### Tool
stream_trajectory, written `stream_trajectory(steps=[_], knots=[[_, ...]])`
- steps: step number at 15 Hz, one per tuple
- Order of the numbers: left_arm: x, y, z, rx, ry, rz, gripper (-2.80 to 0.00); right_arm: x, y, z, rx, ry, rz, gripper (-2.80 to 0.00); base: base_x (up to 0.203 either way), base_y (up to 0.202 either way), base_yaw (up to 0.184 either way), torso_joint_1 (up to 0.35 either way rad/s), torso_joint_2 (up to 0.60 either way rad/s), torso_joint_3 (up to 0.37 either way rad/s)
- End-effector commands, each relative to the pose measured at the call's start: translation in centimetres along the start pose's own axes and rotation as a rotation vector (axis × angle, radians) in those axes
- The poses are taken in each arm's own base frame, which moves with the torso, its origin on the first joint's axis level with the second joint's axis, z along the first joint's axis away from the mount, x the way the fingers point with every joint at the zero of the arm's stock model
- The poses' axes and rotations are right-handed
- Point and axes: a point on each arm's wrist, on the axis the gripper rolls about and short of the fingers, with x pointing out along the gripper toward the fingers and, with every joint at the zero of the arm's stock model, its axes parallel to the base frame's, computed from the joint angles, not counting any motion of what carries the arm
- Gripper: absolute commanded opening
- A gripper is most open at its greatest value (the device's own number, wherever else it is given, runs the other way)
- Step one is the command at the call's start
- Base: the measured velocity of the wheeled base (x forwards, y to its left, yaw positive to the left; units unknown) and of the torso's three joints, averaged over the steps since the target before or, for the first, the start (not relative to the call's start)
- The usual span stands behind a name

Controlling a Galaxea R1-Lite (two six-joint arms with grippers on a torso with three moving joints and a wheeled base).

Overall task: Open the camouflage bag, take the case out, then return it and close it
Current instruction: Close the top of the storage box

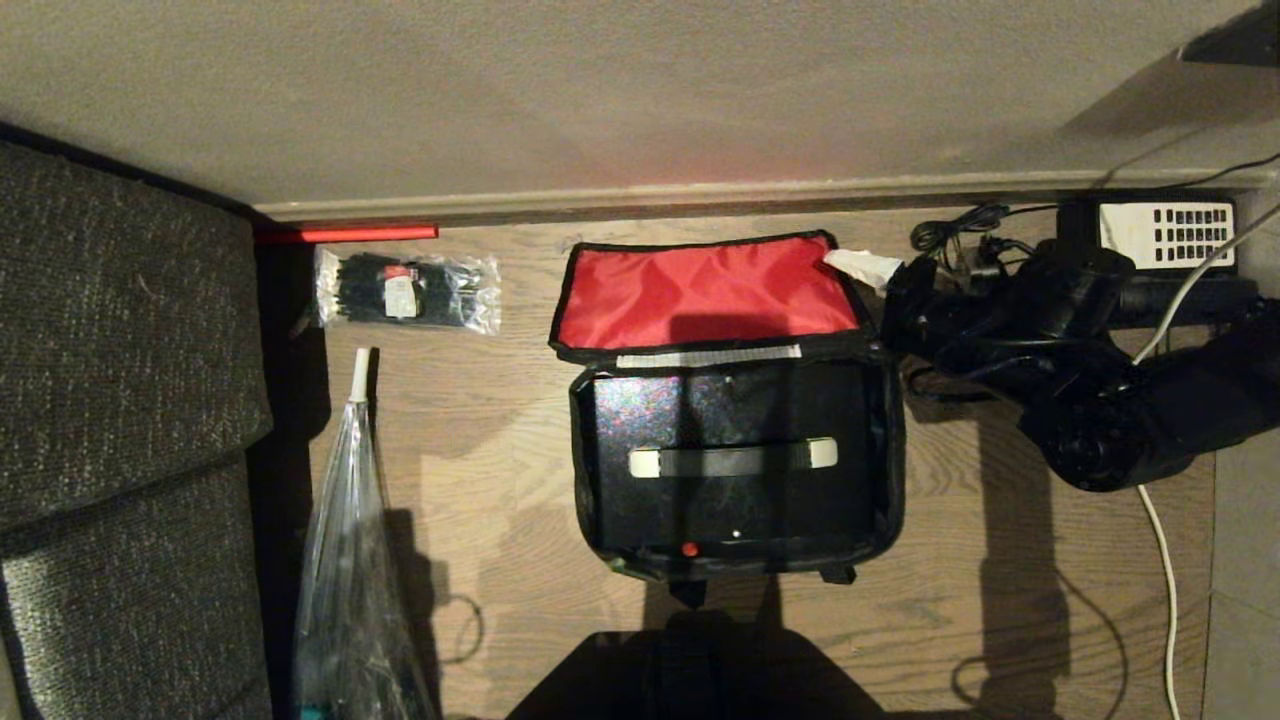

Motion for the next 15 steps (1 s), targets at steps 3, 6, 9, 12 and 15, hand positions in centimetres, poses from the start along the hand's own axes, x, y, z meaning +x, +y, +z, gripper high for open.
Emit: stream_trajectory(steps=[3, 6, 9, 12, 15], knots=[[0.0, 0.0, -0.1, 0.000, 0.001, 0.001, -2.80, -0.1, 0.1, -0.1, -0.016, 0.007, 0.035, -2.80, 0.000, 0.000, 0.000, 0.000, 0.00, 0.000], [0.0, 0.0, -0.1, 0.000, 0.001, 0.001, -2.80, -0.6, 0.3, -0.2, -0.026, 0.018, 0.038, -2.80, 0.000, 0.000, 0.000, 0.000, 0.00, 0.000], [0.0, 0.0, -0.1, 0.000, 0.001, 0.001, -2.80, -1.4, 1.2, -0.1, -0.047, 0.010, 0.052, -2.80, 0.000, 0.000, 0.000, 0.000, 0.00, 0.000], [0.0, 0.0, -0.1, 0.000, 0.001, 0.001, -2.80, -2.4, 1.9, -0.1, -0.052, 0.025, 0.058, -2.80, 0.000, 0.000, 0.000, 0.000, 0.00, 0.000], [0.0, 0.0, -0.1, 0.000, 0.001, 0.001, -2.80, -4.5, 3.5, -0.3, -0.070, 0.055, 0.082, -2.80, 0.000, 0.000, 0.000, 0.000, 0.00, 0.000]])
